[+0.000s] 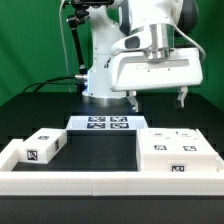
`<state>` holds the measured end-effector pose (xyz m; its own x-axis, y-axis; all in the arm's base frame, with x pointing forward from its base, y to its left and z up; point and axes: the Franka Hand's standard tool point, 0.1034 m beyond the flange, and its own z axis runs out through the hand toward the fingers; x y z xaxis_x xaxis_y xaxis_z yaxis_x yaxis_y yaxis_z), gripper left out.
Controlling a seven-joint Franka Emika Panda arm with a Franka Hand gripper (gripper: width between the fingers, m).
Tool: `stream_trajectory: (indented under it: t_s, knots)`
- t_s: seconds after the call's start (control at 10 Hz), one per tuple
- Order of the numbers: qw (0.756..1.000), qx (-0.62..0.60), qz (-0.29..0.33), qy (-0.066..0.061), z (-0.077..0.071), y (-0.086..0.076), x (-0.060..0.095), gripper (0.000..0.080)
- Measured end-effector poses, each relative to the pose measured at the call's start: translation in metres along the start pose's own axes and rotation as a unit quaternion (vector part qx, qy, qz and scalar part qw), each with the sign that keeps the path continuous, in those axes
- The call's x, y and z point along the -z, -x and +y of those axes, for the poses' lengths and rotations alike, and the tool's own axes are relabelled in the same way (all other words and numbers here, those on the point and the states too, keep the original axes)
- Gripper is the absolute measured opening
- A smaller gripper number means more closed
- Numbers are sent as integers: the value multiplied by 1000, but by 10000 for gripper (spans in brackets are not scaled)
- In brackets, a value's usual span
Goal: Assemble cabinet
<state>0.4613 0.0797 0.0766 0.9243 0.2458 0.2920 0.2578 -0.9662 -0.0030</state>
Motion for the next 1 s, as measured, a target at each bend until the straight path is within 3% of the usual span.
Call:
stream_trajectory:
  t_s: [0.4,0.6,0.8,1.0]
  knots:
    - [999,-43,-2,0,-1,2,-1,797]
    - [998,-58,-11,0,6,0,-20,797]
    - [998,-69,-3,-2,0,-9,-34,797]
    - [998,-68,2,-3,-4,-3,-56,797]
